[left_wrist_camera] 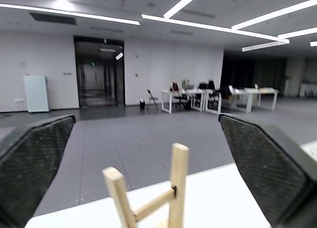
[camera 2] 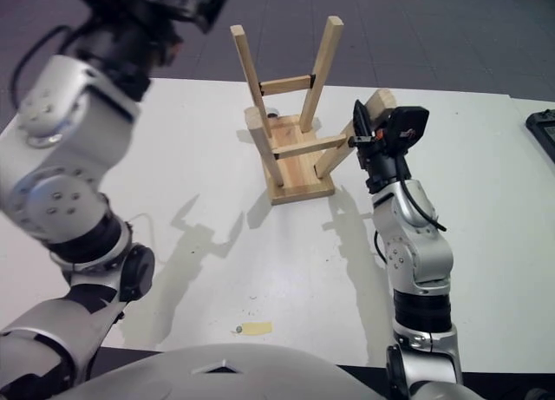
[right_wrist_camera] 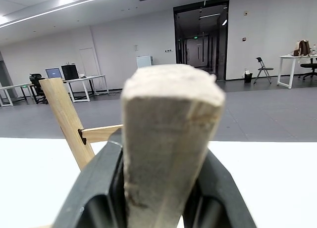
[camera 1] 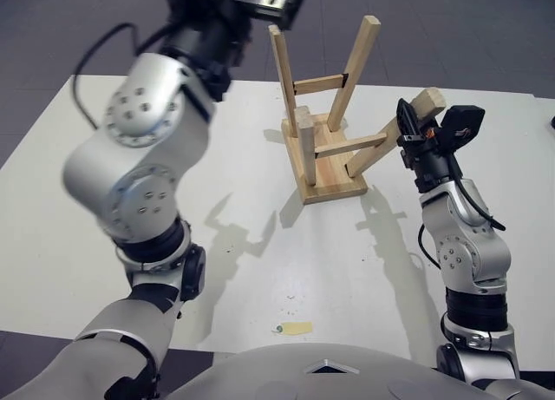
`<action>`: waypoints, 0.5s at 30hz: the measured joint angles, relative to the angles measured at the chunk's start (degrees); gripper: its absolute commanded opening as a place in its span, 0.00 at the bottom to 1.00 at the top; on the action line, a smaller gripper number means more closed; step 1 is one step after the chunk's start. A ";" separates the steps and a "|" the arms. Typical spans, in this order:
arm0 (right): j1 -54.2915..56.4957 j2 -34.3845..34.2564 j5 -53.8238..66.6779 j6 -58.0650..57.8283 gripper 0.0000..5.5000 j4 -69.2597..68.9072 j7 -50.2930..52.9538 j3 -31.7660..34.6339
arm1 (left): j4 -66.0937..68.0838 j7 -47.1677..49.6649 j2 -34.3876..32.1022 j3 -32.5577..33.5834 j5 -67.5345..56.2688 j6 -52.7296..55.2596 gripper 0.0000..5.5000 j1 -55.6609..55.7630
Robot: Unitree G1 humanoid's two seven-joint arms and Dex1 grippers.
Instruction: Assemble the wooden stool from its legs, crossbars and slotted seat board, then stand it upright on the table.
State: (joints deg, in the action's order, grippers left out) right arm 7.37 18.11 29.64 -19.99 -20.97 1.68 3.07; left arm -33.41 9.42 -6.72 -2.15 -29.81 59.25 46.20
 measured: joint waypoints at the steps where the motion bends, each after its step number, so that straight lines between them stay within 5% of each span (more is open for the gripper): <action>1: -0.18 -0.41 -0.18 -0.02 0.19 -0.70 0.56 -0.50 | 1.26 -0.65 0.52 -2.53 0.42 0.18 0.98 0.01; 15: 0.72 -2.71 1.35 -9.20 0.19 -6.93 6.91 -0.94 | 19.36 -4.96 8.41 -18.16 5.50 3.79 0.98 7.63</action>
State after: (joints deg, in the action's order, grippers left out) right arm 8.09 15.39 30.98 -29.19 -27.90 8.58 2.13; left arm -14.05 4.46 1.69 -20.31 -24.31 63.05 53.84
